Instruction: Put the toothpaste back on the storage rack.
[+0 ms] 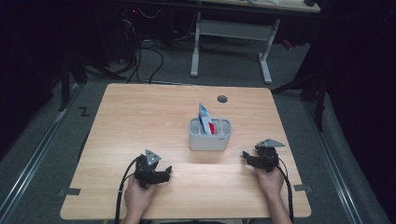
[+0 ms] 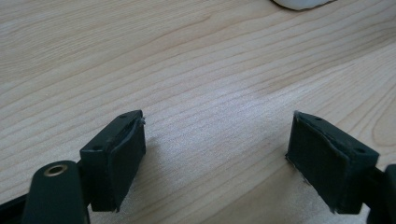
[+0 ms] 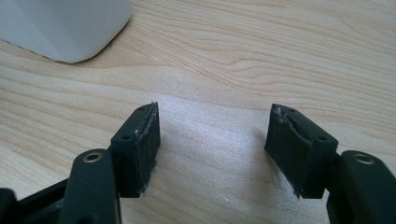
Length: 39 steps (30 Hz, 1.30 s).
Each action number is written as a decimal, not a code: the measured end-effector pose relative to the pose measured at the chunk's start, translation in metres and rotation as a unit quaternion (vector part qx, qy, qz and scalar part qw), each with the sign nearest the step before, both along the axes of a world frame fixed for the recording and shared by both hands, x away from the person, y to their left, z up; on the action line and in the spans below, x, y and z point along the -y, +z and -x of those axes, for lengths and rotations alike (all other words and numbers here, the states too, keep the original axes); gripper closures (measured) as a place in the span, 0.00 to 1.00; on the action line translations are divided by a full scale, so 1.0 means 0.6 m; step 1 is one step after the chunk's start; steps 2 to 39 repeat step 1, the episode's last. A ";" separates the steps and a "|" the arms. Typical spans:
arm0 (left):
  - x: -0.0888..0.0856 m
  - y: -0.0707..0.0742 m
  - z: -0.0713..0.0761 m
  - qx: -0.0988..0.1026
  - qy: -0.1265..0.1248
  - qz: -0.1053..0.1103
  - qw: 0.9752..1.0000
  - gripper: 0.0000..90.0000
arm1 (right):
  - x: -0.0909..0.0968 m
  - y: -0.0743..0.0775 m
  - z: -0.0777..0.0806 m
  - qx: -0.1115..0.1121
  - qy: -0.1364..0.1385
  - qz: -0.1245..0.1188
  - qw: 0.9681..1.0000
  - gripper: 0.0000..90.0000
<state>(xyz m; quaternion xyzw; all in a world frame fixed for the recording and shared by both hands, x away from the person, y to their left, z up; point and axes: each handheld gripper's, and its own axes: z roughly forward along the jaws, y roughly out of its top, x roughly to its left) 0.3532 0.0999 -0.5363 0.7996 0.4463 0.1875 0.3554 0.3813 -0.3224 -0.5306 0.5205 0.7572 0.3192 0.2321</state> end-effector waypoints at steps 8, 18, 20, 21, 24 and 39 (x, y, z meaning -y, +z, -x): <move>0.000 0.000 0.000 0.000 0.000 0.000 1.000 0.22 | 0.000 0.000 0.000 0.000 0.000 0.000 1.000 0.39; 0.000 0.000 0.000 0.000 0.000 0.000 1.000 0.22 | 0.000 0.000 0.000 0.000 0.000 0.000 1.000 0.39; 0.000 0.000 0.000 0.000 0.000 0.000 1.000 0.22 | 0.000 0.000 0.000 0.000 0.000 0.000 1.000 0.39; 0.000 0.000 0.000 0.000 0.000 0.000 1.000 0.22 | 0.000 0.000 0.000 0.000 0.000 0.000 1.000 0.39; 0.000 0.000 0.000 0.000 0.000 0.000 1.000 0.22 | 0.000 0.000 0.000 0.000 0.000 0.000 1.000 0.39; 0.000 0.000 0.000 0.000 0.000 0.000 1.000 0.22 | 0.000 0.000 0.000 0.000 0.000 0.000 1.000 0.39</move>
